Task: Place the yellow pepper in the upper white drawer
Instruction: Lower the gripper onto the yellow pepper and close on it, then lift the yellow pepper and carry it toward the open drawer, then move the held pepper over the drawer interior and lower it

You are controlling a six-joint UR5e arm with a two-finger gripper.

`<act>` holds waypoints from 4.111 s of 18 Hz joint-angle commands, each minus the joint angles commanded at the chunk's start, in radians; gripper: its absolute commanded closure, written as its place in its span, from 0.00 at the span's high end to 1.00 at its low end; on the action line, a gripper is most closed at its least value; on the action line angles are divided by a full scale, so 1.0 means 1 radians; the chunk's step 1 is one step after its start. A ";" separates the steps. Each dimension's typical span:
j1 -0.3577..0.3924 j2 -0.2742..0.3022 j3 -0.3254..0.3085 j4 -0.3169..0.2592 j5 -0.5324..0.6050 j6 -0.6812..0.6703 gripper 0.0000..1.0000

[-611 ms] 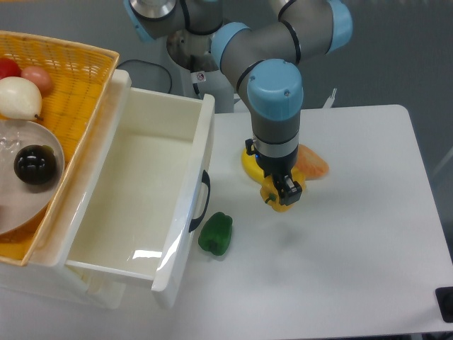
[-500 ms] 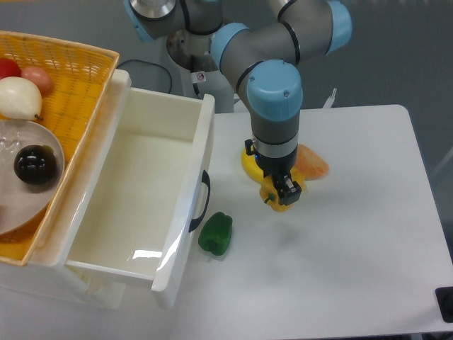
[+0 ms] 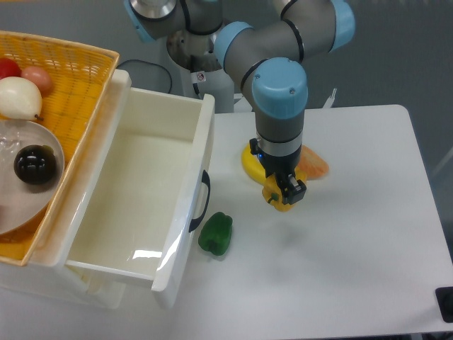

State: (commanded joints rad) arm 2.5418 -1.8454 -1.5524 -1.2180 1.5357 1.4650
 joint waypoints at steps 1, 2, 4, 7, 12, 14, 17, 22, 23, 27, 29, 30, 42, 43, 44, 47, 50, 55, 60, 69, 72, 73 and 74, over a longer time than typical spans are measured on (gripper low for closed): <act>0.000 0.000 0.003 -0.005 -0.009 -0.009 0.37; 0.000 0.000 0.005 -0.008 -0.012 -0.032 0.37; 0.000 0.000 0.014 -0.011 -0.019 -0.090 0.37; 0.024 0.003 0.032 -0.012 -0.064 -0.184 0.37; 0.064 0.037 0.035 -0.057 -0.198 -0.357 0.37; 0.071 0.064 0.038 -0.095 -0.227 -0.411 0.37; 0.077 0.090 0.064 -0.153 -0.265 -0.445 0.37; 0.092 0.146 0.094 -0.253 -0.321 -0.482 0.37; 0.092 0.150 0.094 -0.265 -0.341 -0.495 0.37; 0.095 0.187 0.091 -0.271 -0.431 -0.554 0.37; 0.092 0.195 0.091 -0.270 -0.474 -0.626 0.37; 0.091 0.199 0.089 -0.270 -0.497 -0.658 0.38; -0.078 0.232 0.061 -0.264 -0.399 -0.738 0.40; -0.089 0.230 0.058 -0.264 -0.393 -0.738 0.40; -0.098 0.230 0.049 -0.262 -0.394 -0.738 0.40; -0.113 0.227 0.046 -0.262 -0.396 -0.739 0.40; -0.136 0.222 0.034 -0.261 -0.393 -0.739 0.41; -0.166 0.204 0.023 -0.258 -0.391 -0.738 0.43; -0.175 0.196 0.021 -0.258 -0.391 -0.739 0.45; -0.176 0.189 0.021 -0.255 -0.390 -0.738 0.52; -0.176 0.184 0.021 -0.255 -0.390 -0.736 0.59; -0.176 0.183 0.020 -0.253 -0.390 -0.736 0.60; -0.176 0.183 0.020 -0.253 -0.390 -0.735 0.64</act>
State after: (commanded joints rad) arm 2.3654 -1.6628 -1.5324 -1.4711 1.1459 0.7302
